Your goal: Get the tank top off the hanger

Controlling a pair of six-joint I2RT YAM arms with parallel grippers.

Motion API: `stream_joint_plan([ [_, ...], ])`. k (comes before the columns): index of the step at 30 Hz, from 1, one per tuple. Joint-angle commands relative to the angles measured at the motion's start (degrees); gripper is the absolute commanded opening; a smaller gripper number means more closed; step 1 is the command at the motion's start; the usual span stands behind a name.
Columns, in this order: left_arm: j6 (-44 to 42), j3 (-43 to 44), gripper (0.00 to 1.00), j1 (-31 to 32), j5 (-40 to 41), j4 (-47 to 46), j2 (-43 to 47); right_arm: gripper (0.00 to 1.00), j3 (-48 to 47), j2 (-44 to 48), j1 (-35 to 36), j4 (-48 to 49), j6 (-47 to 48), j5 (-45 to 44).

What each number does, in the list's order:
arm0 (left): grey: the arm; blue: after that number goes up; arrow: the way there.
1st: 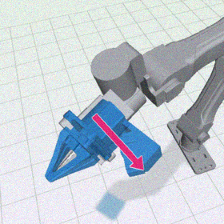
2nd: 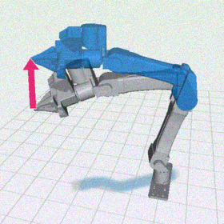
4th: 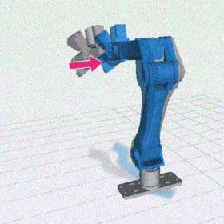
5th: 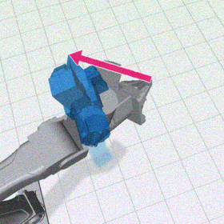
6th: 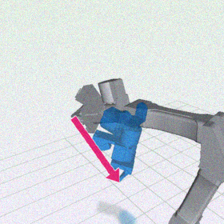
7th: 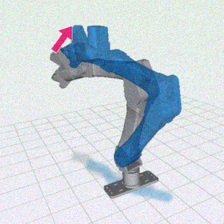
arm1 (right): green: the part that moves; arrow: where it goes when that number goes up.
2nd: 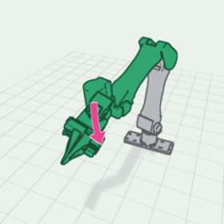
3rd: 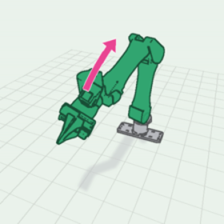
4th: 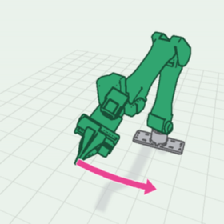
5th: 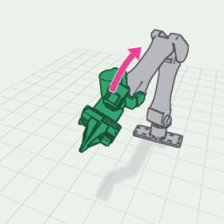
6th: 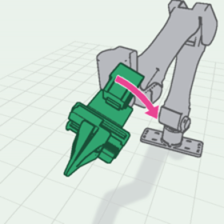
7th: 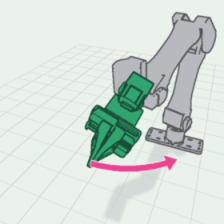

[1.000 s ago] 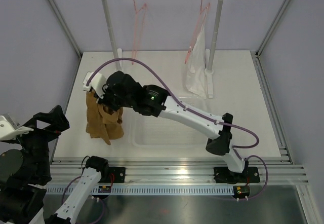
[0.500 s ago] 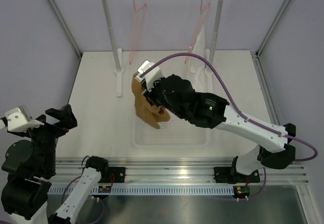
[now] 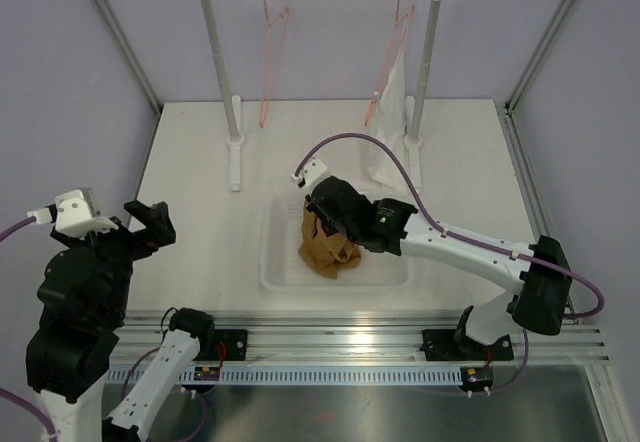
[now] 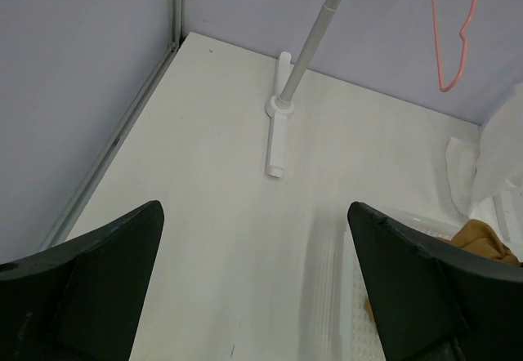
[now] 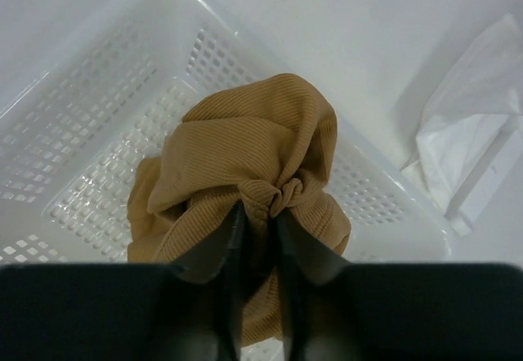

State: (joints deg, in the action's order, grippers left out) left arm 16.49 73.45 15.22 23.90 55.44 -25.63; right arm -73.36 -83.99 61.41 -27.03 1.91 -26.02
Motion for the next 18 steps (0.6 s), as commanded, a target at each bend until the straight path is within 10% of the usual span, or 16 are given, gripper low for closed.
stream_joint_plan([
  [1, -0.93, -1.55, 0.99, -0.11, -2.89, -2.97, -2.67, 0.30, -0.64, -0.92, -1.81, 5.67, -4.45, 2.21],
  [7, -1.72, -5.60, 0.99, -0.11, -1.23, -4.29, -3.03, 0.38, 2.61, 8.11, -2.17, 5.50, -8.15, 3.25],
  [11, -1.90, -6.56, 0.99, -0.11, -0.96, -4.99, -2.85, 0.99, 5.24, 15.77, -2.17, 3.91, -10.08, 6.59],
  [18, -2.25, -8.50, 0.99, -0.11, -4.99, -6.04, -4.61, 1.00, -0.02, 21.76, -2.87, -12.21, -15.96, -18.30],
])
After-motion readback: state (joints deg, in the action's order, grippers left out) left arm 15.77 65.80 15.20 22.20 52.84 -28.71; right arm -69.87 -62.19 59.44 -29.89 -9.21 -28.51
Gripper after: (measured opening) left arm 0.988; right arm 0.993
